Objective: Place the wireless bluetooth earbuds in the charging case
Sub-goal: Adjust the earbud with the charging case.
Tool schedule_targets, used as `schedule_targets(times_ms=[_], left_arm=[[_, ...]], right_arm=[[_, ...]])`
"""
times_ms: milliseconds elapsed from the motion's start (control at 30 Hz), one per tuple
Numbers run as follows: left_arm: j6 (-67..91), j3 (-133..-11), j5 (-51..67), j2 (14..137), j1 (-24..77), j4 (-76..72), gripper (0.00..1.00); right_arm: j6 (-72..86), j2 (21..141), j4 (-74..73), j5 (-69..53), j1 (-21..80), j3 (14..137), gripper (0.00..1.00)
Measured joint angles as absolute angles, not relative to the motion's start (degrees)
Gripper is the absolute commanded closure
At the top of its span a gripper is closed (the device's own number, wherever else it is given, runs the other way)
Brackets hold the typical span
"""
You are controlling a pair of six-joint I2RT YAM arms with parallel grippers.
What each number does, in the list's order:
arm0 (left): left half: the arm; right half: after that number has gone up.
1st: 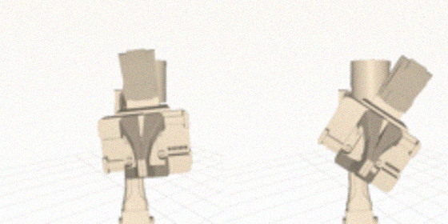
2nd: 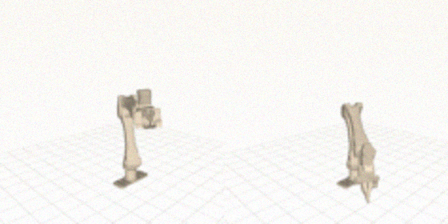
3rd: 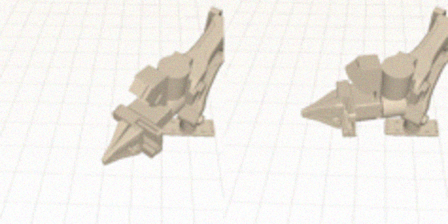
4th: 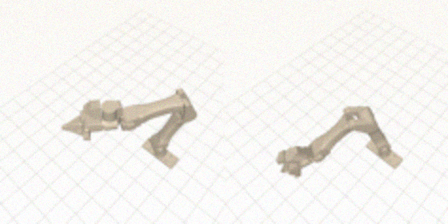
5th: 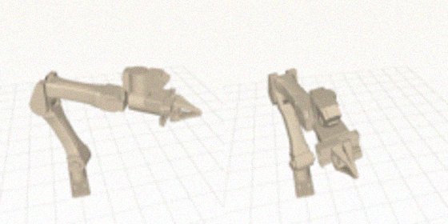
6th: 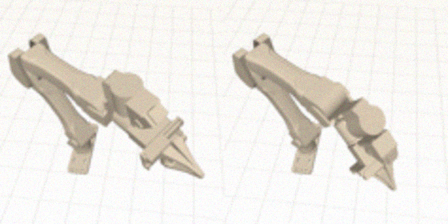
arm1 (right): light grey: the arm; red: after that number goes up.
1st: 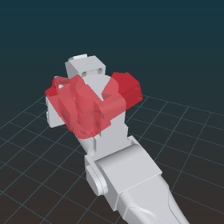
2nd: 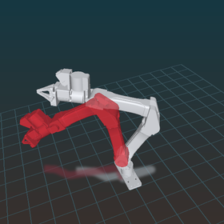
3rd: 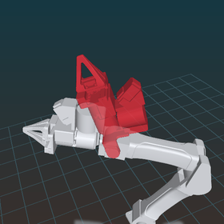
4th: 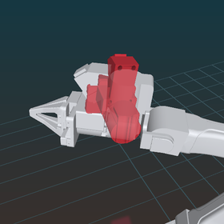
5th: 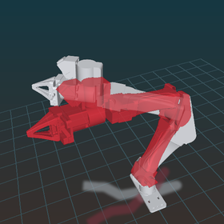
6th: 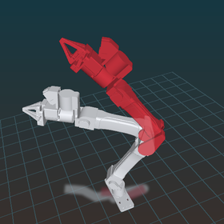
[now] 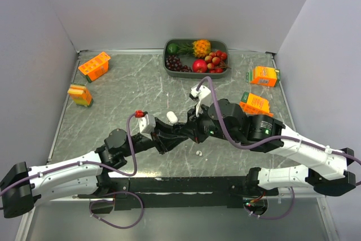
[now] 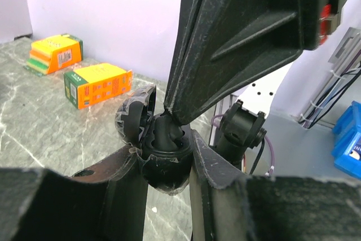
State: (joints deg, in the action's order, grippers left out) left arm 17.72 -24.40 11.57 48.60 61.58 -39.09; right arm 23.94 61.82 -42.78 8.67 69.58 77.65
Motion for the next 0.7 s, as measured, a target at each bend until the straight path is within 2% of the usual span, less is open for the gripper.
schedule_targets(times_ms=[67,167,300,433,467,567,700], left_arm=[[17.72,-24.4,11.55,48.58,61.67,-39.79,0.99],[17.72,-24.4,11.44,48.53,61.71,-40.1,0.99],[17.72,-24.4,11.07,48.31,61.71,-40.14,0.99],[17.72,-24.38,11.27,47.9,61.71,-40.88,0.99],[17.72,-24.34,11.44,47.81,61.71,-41.12,0.99],[17.67,-24.1,12.78,47.62,61.71,-42.37,0.99],[17.67,-23.59,15.75,47.42,61.73,-43.07,0.99]], right_arm=[[23.55,61.14,-42.76,8.71,69.6,77.62,0.65],[22.87,59.99,-42.7,8.8,69.6,77.73,0.55],[22.2,58.94,-42.89,9.28,69.6,78.89,0.5],[21.58,57.52,-42.87,11.66,69.6,79.5,0.57],[21.54,57.3,-42.92,12.49,69.56,79.5,0.66],[21.54,57.39,-43.77,15.81,68.73,79.77,0.78],[21.58,60.45,-44.99,18.31,66.57,81.19,0.79]])
